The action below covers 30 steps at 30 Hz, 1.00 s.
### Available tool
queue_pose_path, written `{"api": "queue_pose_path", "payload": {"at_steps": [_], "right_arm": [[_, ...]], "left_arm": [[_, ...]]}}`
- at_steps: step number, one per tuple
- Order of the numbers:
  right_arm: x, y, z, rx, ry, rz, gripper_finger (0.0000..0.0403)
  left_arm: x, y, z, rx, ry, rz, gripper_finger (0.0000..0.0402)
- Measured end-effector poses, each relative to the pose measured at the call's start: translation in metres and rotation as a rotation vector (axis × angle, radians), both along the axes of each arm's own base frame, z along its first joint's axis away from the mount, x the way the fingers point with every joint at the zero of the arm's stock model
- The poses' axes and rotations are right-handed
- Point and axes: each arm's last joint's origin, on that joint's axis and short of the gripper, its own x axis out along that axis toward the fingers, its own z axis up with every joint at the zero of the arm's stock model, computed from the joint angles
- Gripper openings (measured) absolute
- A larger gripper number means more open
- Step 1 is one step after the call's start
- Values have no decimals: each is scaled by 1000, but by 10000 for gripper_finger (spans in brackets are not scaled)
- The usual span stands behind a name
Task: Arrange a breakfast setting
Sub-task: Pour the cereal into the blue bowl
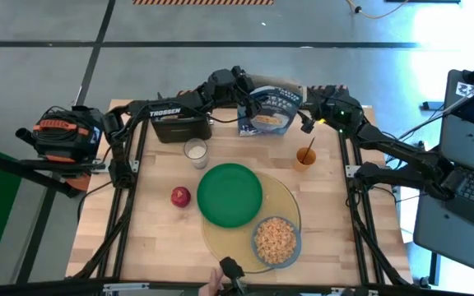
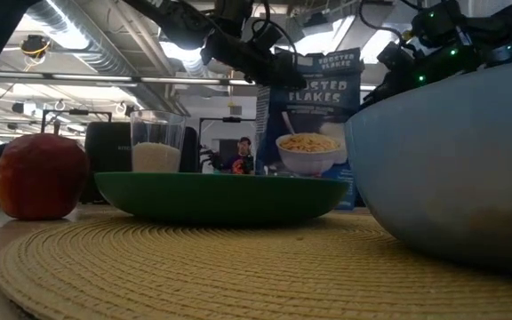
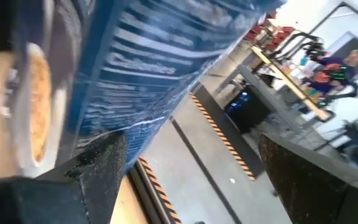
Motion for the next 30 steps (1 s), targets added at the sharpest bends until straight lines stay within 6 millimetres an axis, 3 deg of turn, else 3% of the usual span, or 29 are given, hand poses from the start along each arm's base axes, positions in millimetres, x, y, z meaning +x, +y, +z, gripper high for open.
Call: {"api": "queue_pose_path", "payload": {"at_steps": [10, 19, 30], "right_arm": [[-7, 6, 7, -38, 7, -44, 342], [-8, 6, 8, -45, 5, -58, 342], [-8, 6, 8, -43, 7, -58, 342]], "left_arm": [[-22, -13, 33, -42, -19, 9, 374], [-34, -24, 51, -47, -17, 1, 374], [-66, -59, 95, -2, -37, 70, 374]]}}
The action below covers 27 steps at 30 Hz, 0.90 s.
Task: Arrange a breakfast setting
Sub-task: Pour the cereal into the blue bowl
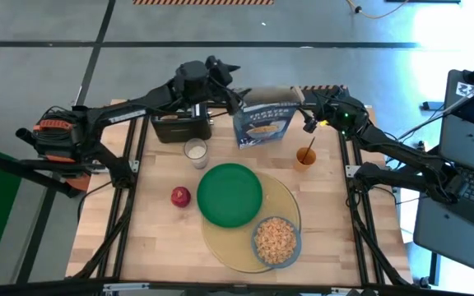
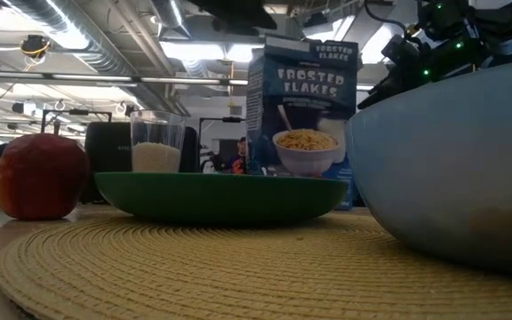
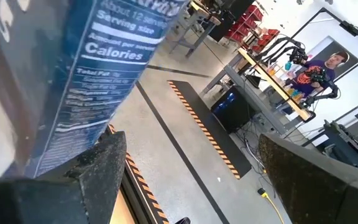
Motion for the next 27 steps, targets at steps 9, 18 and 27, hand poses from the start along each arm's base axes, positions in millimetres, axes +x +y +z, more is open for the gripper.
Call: {"api": "queue_pose_path", "payload": {"at_steps": [9, 18, 27], "right_arm": [[1, -1, 8, -79, -46, 2, 342], [8, -9, 5, -114, -38, -26, 342], [17, -17, -7, -96, -3, -13, 342]], "left_arm": [[-3, -22, -32, -92, 285, 225, 374], [9, -14, -63, -73, 398, 383, 369], [18, -7, -65, -78, 343, 345, 369]]}}
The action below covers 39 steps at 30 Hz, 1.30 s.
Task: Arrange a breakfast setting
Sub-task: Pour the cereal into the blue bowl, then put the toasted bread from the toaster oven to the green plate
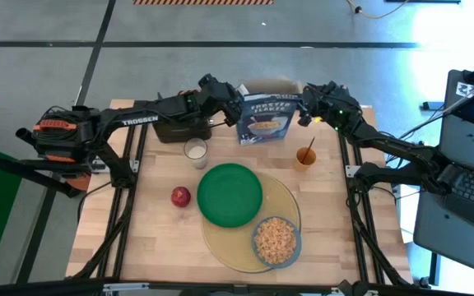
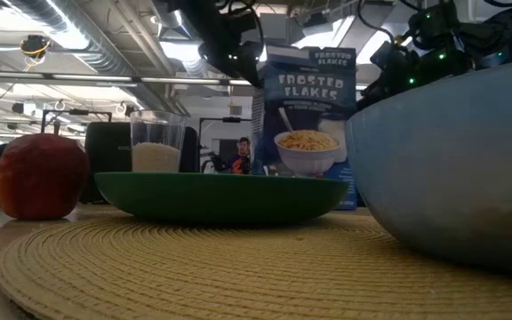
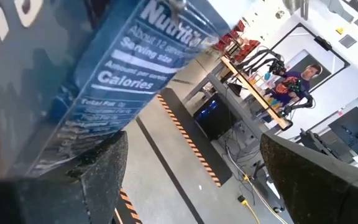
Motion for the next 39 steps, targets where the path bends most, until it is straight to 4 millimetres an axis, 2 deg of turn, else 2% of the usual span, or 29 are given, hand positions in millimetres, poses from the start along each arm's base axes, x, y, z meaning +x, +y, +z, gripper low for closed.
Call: {"api": "queue_pose_path", "payload": {"at_steps": [6, 14, 28, 35, 39], "right_arm": [[0, 0, 0, 1, 2, 5, 342], [-1, 2, 0, 9, 10, 11, 342], [-18, 15, 10, 9, 37, -41, 342], [-25, 19, 17, -43, 59, -106, 342], [-31, 24, 24, -85, 47, -130, 342]], "left_arm": [[11, 8, -12, 5, 5, -25, 369], [15, 9, -6, 42, -39, -77, 369], [14, 13, -5, 30, -56, -90, 369], [12, 7, -4, 109, 35, -2, 369], [10, -1, -1, 112, 46, -8, 369]]}}
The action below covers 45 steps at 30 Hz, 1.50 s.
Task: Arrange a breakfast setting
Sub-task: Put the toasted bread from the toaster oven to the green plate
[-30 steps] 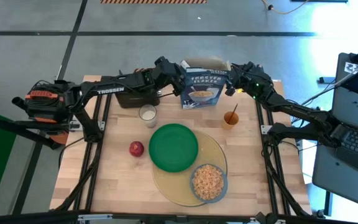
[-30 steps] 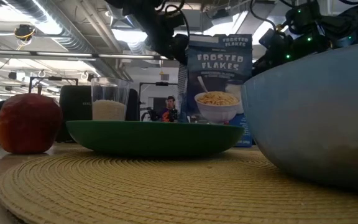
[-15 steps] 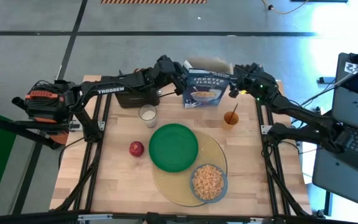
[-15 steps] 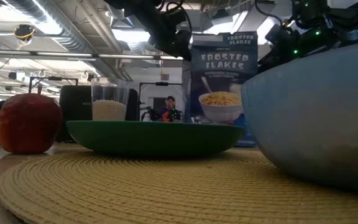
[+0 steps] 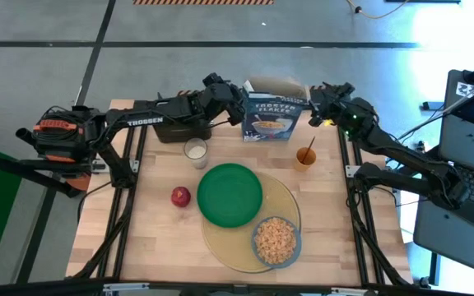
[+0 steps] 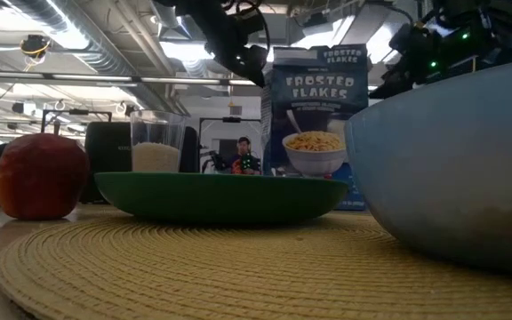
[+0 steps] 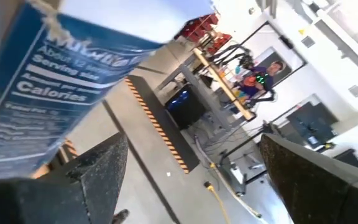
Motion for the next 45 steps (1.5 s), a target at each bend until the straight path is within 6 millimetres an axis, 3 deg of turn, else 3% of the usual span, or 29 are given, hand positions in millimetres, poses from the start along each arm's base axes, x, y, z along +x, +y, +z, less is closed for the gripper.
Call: {"api": "queue_pose_path", "payload": {"at_steps": [3, 8, 11, 14, 18, 23, 30, 36, 41, 45], "right_arm": [[-7, 5, 5, -23, -1, -29, 342], [-22, 19, 6, 17, 25, -36, 342], [-26, 28, 3, 109, -13, 104, 342], [-23, 36, -3, 195, -91, 368, 342], [-15, 44, -20, 266, -210, 705, 342], [-6, 57, -34, 239, -325, 844, 342], [3, 77, -18, 110, -443, 945, 342], [12, 93, -10, 67, -534, 967, 342], [36, 108, -23, 118, -481, 1036, 342], [56, 121, -32, 49, -468, 1120, 342]], "left_arm": [[-5, -10, 7, 23, 11, 25, 369], [-30, -40, 31, 42, 37, 63, 369], [-48, -66, 49, 1, -31, 28, 369], [-66, -87, 58, -79, -83, -12, 369], [-85, -106, 51, -171, -124, -3, 369], [-105, -126, 22, -212, -109, -2, 369], [-125, -122, 11, -202, -161, 54, 356], [-123, -115, 14, -157, -160, 44, 272], [-122, -119, -1, -153, -102, 54, 200], [-125, -120, -4, 25, -35, 141, 174]]}}
